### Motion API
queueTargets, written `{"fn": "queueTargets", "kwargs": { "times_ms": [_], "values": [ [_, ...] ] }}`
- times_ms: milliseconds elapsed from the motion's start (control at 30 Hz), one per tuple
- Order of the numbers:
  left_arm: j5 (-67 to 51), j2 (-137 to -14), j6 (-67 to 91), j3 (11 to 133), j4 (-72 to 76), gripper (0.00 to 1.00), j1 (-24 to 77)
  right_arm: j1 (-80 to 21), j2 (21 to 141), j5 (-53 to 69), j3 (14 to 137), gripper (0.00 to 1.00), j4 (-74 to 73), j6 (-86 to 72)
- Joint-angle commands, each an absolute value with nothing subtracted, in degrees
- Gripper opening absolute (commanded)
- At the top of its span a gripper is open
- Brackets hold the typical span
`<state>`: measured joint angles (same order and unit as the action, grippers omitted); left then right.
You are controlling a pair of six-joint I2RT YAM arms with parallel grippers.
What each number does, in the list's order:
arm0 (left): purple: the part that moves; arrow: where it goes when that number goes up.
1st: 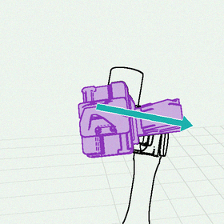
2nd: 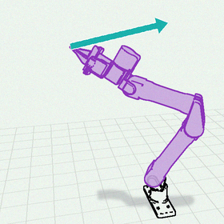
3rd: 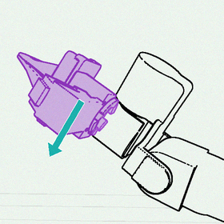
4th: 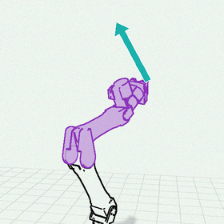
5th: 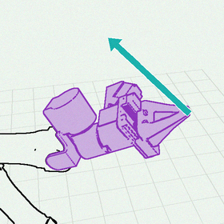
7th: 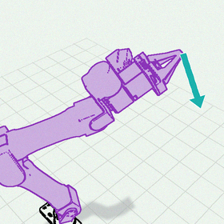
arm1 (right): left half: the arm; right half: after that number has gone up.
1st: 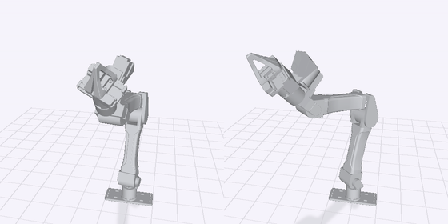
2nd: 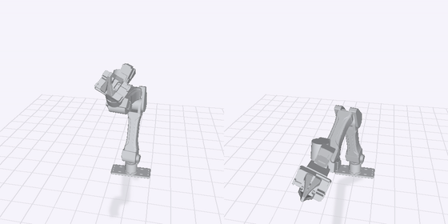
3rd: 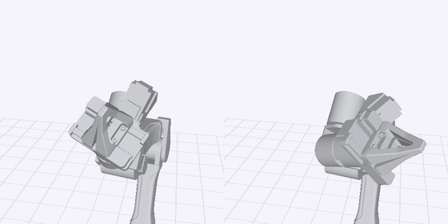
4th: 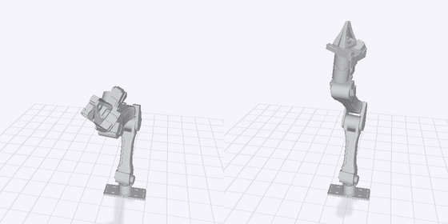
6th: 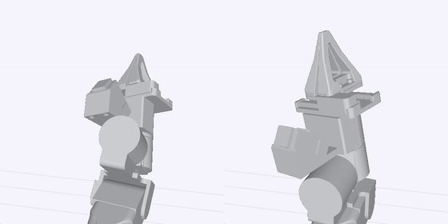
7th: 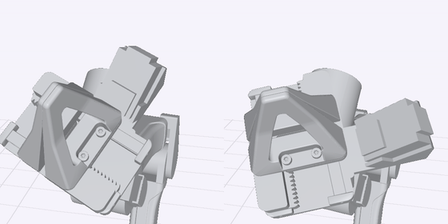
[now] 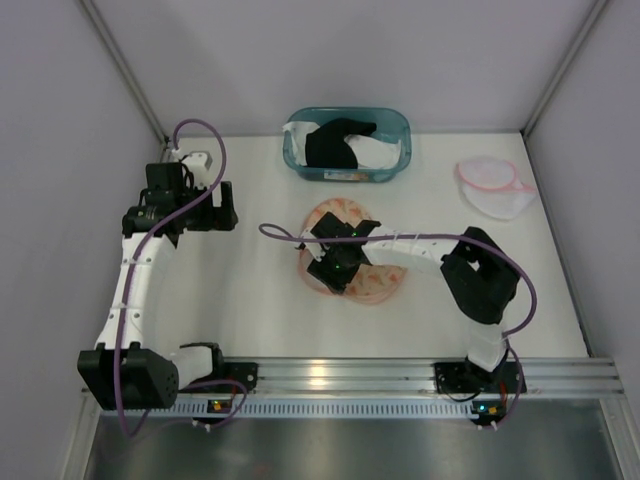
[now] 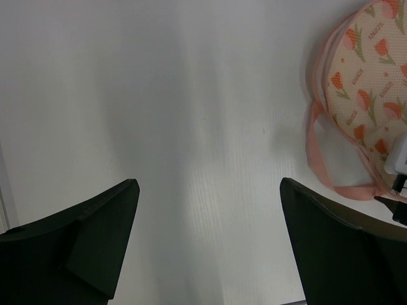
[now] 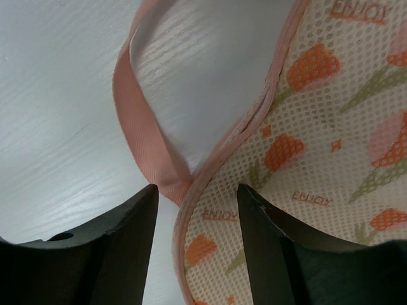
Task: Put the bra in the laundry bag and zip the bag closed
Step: Move the laundry bag to the center of the board, then open the laundry bag at the center of the board.
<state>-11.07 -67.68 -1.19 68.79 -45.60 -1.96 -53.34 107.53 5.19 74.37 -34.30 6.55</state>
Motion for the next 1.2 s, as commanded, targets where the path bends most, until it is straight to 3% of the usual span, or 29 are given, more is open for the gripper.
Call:
{"fn": "queueTargets", "kwargs": {
  "times_ms": [0,100,133,333,667,1167],
  "values": [
    [-11.0,-66.9,-1.1,70.1,-45.4,0.99,-2.0,-53.3,107.2,1.1,77.3,0.53,-34.1,6.5],
    [-10.6,-67.0,-1.1,69.7,-45.4,0.99,-2.1,-53.3,108.2,0.4,76.8,0.42,-33.9,7.3],
    [-10.4,-67.1,-1.2,69.7,-45.4,0.99,-2.1,-53.3,108.5,0.5,76.4,0.32,-33.8,7.3],
    [-9.8,-67.1,-1.8,69.9,-45.5,0.99,-2.0,-53.3,107.0,2.2,78.1,0.00,-35.2,7.4],
    [-9.8,-66.7,-2.5,69.7,-45.4,0.99,-2.0,-48.7,99.0,10.4,81.7,0.00,-38.0,5.8],
    [-10.4,-69.3,-3.2,71.0,-45.4,0.99,-2.0,-22.2,81.3,28.2,68.3,0.00,-36.7,-1.9]
  ]
}}
